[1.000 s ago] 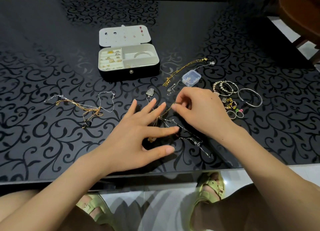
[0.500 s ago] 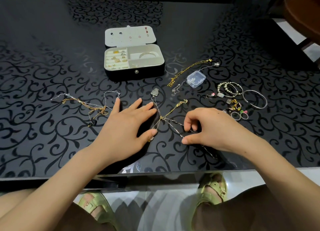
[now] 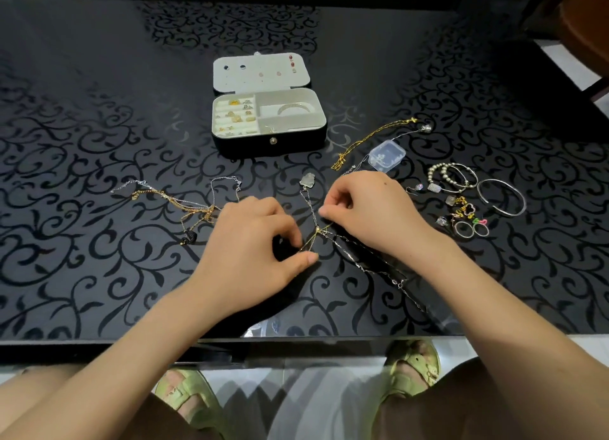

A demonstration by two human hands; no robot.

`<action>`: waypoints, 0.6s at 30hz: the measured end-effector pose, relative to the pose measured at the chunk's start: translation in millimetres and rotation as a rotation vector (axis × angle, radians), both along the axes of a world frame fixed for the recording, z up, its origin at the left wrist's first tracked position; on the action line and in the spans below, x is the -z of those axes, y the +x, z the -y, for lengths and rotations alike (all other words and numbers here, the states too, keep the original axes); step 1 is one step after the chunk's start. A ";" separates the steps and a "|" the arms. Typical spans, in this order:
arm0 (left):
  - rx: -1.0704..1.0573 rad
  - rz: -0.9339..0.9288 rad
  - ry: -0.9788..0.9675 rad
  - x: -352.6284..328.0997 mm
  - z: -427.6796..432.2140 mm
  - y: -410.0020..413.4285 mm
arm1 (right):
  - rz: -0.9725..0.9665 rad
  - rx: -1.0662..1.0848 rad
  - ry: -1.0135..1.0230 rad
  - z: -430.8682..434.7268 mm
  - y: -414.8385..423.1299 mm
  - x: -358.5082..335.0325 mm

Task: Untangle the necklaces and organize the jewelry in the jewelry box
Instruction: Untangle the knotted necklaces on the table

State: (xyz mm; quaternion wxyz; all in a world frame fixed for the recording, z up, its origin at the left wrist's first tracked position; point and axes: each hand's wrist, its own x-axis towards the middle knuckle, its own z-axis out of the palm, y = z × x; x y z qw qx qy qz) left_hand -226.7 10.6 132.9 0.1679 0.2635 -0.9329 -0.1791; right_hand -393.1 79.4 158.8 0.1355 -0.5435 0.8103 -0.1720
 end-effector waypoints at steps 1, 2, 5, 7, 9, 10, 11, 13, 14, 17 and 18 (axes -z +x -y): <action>0.016 0.014 -0.001 1.2 -2.2 -0.6 | 0.001 -0.002 0.015 0.7 -0.5 -0.1; 0.034 0.028 -0.005 2.4 -4.7 -0.6 | 0.006 -0.007 0.029 -0.1 -0.8 -0.3; 0.059 0.040 -0.033 3.3 -4.5 -0.1 | 0.030 -0.030 0.088 -1.1 -1.8 0.2; 0.050 0.054 -0.092 3.1 0.3 0.9 | 0.046 -0.038 0.127 -2.9 -4.5 0.0; 0.023 0.071 -0.165 3.5 6.8 0.9 | 0.060 -0.050 0.147 -5.9 -8.1 -1.0; 0.010 0.074 -0.201 3.6 9.5 0.3 | 0.070 -0.055 0.146 -7.0 -9.4 -1.2; 0.002 0.074 -0.231 3.6 10.9 -0.4 | 0.079 -0.058 0.140 -8.4 -10.4 -1.2; 0.010 0.053 -0.280 3.4 11.1 -2.6 | 0.081 -0.060 0.121 -10.5 -11.2 -0.4; 0.020 0.033 -0.296 2.7 9.6 -4.0 | 0.076 -0.060 0.113 -11.7 -11.7 0.1; 0.079 -0.014 -0.313 -0.9 2.8 -7.9 | 0.060 -0.048 0.087 -15.3 -12.6 0.1; 0.100 -0.014 -0.319 -1.7 0.9 -8.9 | 0.053 -0.045 0.076 -16.1 -12.3 0.3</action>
